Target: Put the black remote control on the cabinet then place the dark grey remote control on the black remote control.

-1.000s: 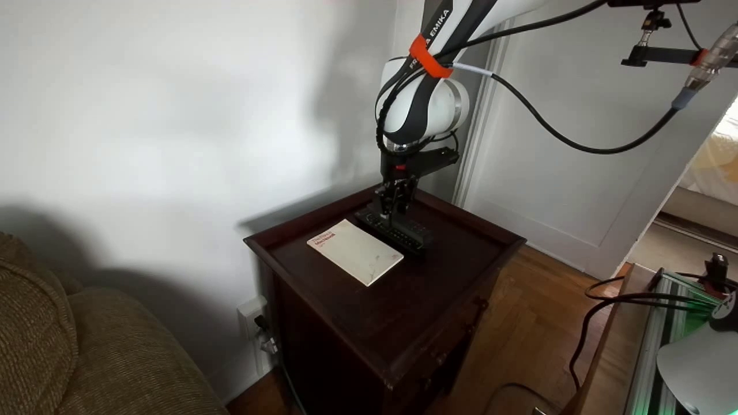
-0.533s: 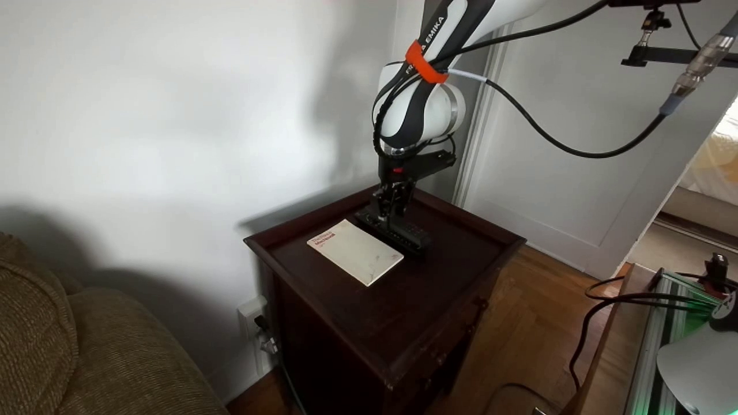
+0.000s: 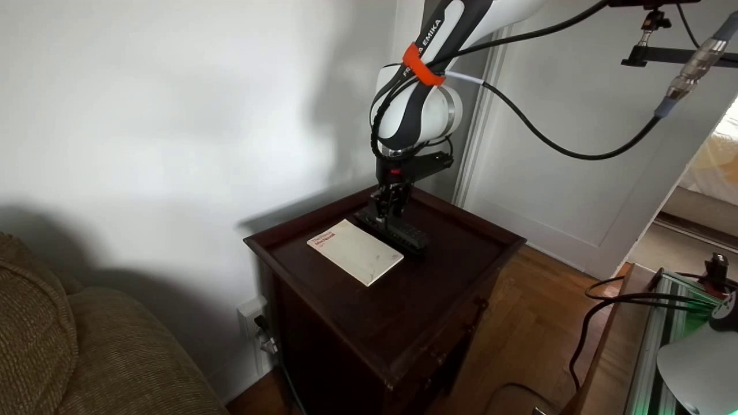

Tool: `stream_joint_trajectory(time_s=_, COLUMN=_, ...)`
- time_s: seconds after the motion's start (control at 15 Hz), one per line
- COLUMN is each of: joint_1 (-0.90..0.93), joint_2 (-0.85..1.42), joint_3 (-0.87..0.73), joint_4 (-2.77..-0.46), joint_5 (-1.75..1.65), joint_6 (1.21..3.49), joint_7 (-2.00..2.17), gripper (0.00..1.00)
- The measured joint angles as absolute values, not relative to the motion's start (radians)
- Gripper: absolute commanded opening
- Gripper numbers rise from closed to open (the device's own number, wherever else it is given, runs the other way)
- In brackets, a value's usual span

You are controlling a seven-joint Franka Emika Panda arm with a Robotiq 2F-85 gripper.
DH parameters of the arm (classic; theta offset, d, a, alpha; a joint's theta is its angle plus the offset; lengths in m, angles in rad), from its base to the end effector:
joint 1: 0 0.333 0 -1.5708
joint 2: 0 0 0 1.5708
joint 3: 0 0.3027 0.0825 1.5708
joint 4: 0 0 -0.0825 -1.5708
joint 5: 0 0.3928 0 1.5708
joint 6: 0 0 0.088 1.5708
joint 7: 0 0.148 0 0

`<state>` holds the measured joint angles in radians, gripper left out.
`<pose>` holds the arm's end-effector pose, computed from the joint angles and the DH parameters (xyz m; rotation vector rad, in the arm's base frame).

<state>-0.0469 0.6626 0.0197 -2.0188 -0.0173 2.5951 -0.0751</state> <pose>0.5744 -0.0146 0.0506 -3.1290 -0.0930 0.1344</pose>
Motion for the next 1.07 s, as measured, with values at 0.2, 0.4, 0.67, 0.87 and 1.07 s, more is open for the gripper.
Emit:
stream_joint_trajectory(time_s=0.2, joint_1=-0.047, joint_2=0.665, joint_3=0.020, joint_4=-2.016, joint_5=-0.017, joint_6=2.595, joint_7=-0.074, gripper=0.76)
stream_joint_trajectory(time_s=0.4, joint_1=-0.046, joint_2=0.667, joint_3=0.021, joint_4=-2.015, joint_5=-0.017, joint_6=2.595, joint_7=-0.074, gripper=0.92)
stream_joint_trajectory(time_s=0.67, joint_1=-0.046, joint_2=0.668, joint_3=0.025, joint_4=-2.013, joint_5=-0.014, joint_6=2.595, joint_7=-0.074, gripper=1.00)
stream_joint_trajectory(time_s=0.87, joint_1=-0.047, joint_2=0.661, joint_3=0.024, joint_4=-2.013, joint_5=-0.012, joint_6=2.595, joint_7=-0.073, gripper=1.00)
stream_joint_trajectory(time_s=1.07, joint_1=-0.046, joint_2=0.628, joint_3=0.019, joint_4=-2.019, joint_5=-0.013, joint_6=2.595, joint_7=-0.073, gripper=1.00)
